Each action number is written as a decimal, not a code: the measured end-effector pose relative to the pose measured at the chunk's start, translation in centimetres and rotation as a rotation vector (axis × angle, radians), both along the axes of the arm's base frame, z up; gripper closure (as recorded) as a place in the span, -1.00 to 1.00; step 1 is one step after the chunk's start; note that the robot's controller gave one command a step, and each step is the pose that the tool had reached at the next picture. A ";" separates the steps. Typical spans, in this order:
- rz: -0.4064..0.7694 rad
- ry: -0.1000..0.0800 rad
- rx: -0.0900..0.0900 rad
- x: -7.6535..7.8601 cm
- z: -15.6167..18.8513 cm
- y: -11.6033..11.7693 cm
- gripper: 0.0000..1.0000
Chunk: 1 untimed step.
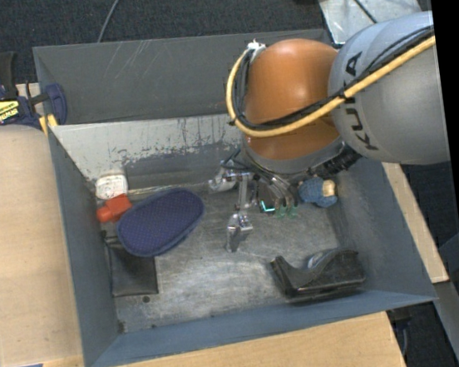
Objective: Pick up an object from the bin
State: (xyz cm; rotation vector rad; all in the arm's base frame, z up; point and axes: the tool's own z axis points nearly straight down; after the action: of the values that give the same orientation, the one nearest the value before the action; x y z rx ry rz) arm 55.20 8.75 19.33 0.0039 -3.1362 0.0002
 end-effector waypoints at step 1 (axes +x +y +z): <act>-0.096 -0.020 0.001 3.7 -11.8 2.0 -1.00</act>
Offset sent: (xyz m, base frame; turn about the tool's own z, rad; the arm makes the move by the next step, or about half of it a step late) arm 0.0316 0.0217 -0.1233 0.0940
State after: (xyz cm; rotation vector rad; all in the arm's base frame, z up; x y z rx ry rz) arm 58.92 10.78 7.58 -0.1476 -3.1530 -0.0017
